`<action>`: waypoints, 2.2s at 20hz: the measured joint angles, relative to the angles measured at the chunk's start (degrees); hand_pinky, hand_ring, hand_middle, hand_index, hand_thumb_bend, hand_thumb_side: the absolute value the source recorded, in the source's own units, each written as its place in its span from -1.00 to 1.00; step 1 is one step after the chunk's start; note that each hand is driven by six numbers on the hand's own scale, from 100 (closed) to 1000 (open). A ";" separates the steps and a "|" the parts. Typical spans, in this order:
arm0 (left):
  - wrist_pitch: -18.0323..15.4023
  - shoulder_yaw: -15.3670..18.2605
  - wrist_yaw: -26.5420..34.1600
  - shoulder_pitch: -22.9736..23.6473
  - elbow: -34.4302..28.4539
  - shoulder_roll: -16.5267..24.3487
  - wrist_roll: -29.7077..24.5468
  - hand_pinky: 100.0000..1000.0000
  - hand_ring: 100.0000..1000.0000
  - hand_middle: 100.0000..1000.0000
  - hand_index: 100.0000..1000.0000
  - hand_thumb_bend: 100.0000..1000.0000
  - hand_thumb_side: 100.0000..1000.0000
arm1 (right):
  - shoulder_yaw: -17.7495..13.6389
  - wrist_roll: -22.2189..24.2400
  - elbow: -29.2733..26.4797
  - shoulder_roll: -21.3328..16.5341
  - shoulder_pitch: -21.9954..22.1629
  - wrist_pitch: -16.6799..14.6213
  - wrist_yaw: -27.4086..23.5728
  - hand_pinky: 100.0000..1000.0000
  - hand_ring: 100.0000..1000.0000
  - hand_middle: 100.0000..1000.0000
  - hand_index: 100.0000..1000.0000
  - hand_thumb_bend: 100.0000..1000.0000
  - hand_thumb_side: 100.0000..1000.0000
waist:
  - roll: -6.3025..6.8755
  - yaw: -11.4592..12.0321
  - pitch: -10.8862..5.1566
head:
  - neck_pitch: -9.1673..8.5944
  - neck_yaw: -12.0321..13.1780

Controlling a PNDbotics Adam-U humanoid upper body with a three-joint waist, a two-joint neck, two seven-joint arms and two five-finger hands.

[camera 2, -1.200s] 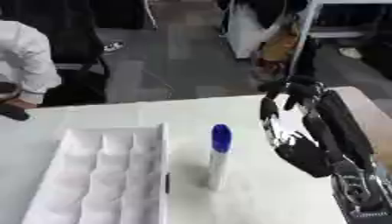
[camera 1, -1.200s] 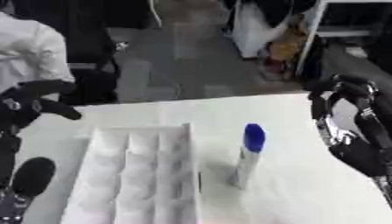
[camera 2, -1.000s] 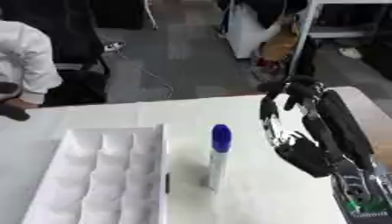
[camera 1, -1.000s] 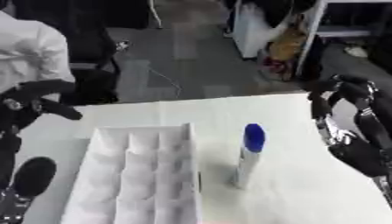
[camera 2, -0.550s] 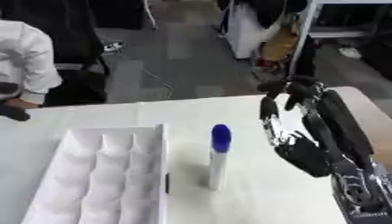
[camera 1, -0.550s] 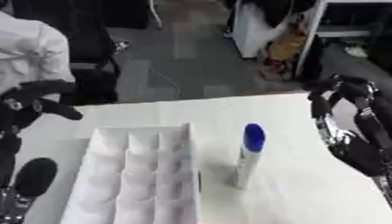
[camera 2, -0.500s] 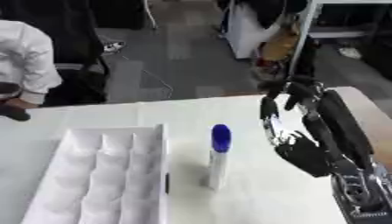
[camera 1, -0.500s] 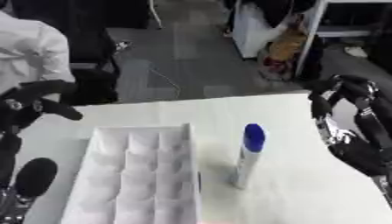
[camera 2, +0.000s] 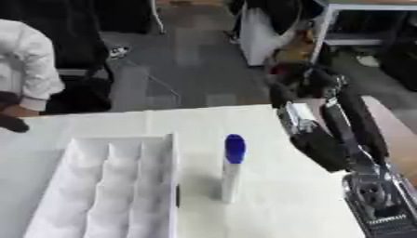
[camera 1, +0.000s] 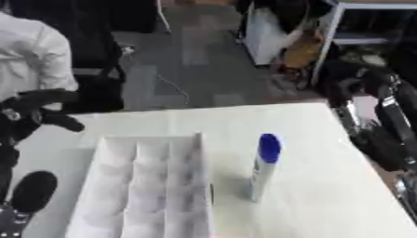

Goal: Pick up objects on the table and place them in the box.

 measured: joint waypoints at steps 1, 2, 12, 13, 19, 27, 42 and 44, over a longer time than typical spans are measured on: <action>0.02 0.00 0.00 0.02 0.00 0.00 -0.02 0.25 0.01 0.51 0.73 -0.04 0.70 | 0.57 -0.62 0.85 -0.46 -0.91 1.05 -0.30 0.40 0.65 0.26 0.71 -0.28 0.74 | 0.00 -0.01 -0.09 | 0.11 -0.08; 0.06 -0.01 0.00 0.05 0.00 0.00 -0.06 0.25 0.01 0.51 0.73 -0.04 0.70 | 1.09 -1.24 1.76 -0.69 -1.64 1.84 -0.46 0.44 0.67 0.27 0.73 -0.28 0.74 | -0.01 -0.02 -0.17 | 0.23 -0.31; 0.35 -0.01 0.00 1.02 0.00 0.04 -0.36 0.24 0.00 0.50 0.73 -0.05 0.70 | 3.16 -3.64 11.01 1.88 -4.35 5.67 1.67 0.55 0.83 0.31 0.82 -0.31 0.68 | -0.31 -0.63 -1.09 | 1.92 -0.43; 0.44 -0.02 0.00 1.03 0.00 0.04 -0.45 0.24 0.00 0.50 0.73 -0.05 0.70 | 3.12 -3.46 11.71 2.61 -4.35 5.99 2.16 0.55 0.83 0.32 0.82 -0.31 0.67 | -0.34 -0.73 -1.18 | 2.04 -0.43; 0.67 -0.03 -0.01 1.06 0.00 0.04 -0.68 0.24 0.00 0.50 0.73 -0.05 0.70 | 1.82 -3.64 14.27 7.44 -3.66 7.16 4.95 0.57 0.86 0.33 0.82 -0.37 0.62 | -0.38 -1.09 -1.52 | 2.52 -0.43; 0.76 -0.03 -0.01 1.07 0.00 0.04 -0.77 0.24 -0.01 0.50 0.73 -0.06 0.71 | -0.28 -4.75 15.98 12.87 -1.21 8.21 8.50 0.58 0.87 0.35 0.82 -0.38 0.60 | -0.36 -1.39 -1.60 | 2.86 -0.43; 0.76 -0.03 -0.38 1.04 0.00 0.03 -0.79 0.25 0.01 0.51 0.73 -0.06 0.70 | -0.47 -8.08 17.79 19.77 2.90 7.54 11.51 0.56 0.86 0.34 0.84 -0.37 0.61 | -0.34 -1.35 -1.60 | 2.89 -0.42; 0.76 -0.03 -0.47 1.04 0.00 0.03 -0.79 0.25 0.01 0.51 0.73 -0.06 0.71 | -0.37 -8.79 17.71 20.65 3.36 7.40 11.76 0.55 0.85 0.33 0.84 -0.37 0.60 | -0.34 -1.35 -1.60 | 2.89 -0.41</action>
